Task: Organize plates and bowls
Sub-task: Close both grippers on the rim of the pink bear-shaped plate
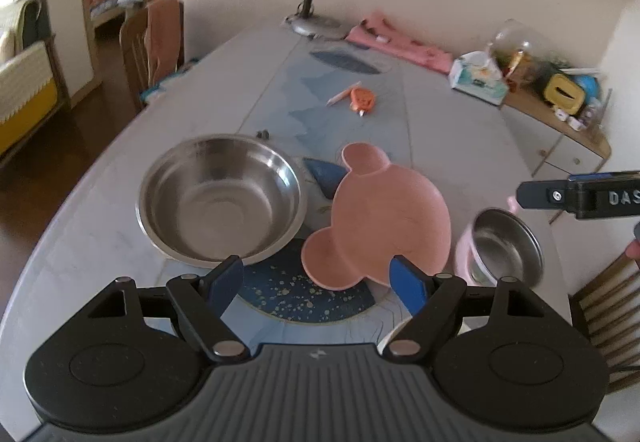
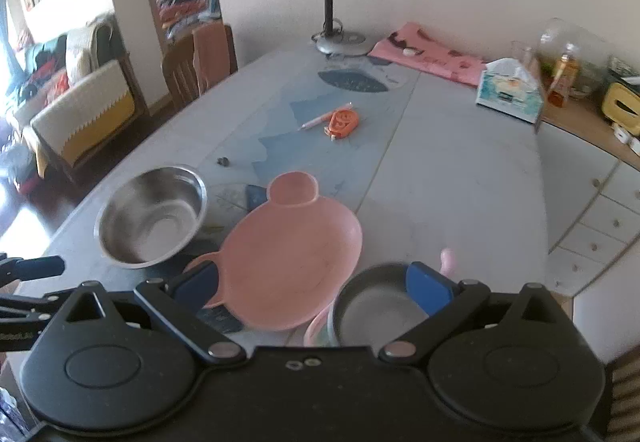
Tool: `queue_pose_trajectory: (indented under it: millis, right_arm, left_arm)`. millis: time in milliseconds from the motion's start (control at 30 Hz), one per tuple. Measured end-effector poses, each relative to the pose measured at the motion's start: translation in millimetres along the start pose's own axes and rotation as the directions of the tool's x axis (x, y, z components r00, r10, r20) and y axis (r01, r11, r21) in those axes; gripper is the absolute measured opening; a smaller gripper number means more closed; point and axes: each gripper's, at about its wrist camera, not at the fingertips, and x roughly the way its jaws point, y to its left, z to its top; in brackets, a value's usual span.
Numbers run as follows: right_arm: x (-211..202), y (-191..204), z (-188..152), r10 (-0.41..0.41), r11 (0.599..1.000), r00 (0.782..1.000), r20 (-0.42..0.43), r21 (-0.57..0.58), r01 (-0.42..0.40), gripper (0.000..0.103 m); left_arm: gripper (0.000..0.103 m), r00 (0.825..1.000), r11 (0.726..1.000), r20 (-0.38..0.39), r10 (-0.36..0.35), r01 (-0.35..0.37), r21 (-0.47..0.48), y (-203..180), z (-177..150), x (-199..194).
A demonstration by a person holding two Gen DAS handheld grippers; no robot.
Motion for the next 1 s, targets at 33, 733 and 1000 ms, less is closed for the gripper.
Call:
queue_pose_trajectory:
  millis: [33, 733, 1000]
  right_arm:
    - [9.0, -3.7, 5.4, -0.005, 1.0, 1.0, -0.004, -0.003, 0.005, 0.1]
    - [183.0, -53.2, 38.4, 0.033, 0.999, 0.964, -0.266, -0.001, -0.035, 0.073]
    - [205.5, -57.5, 34.3, 0.081, 0.997, 0.948, -0.307, 0.032, -0.075, 0.055]
  left_arm:
    - [0.08, 1.0, 1.0, -0.014, 0.01, -0.01, -0.013, -1.1, 2.3, 6.3]
    - [0.079, 0.953, 0.968, -0.289, 0.087, -0.15, -0.203, -6.0, 2.6, 135.9]
    - [0.066, 0.95, 0.965, -0.307, 0.06, -0.134, -0.224, -6.6, -3.5, 151.3]
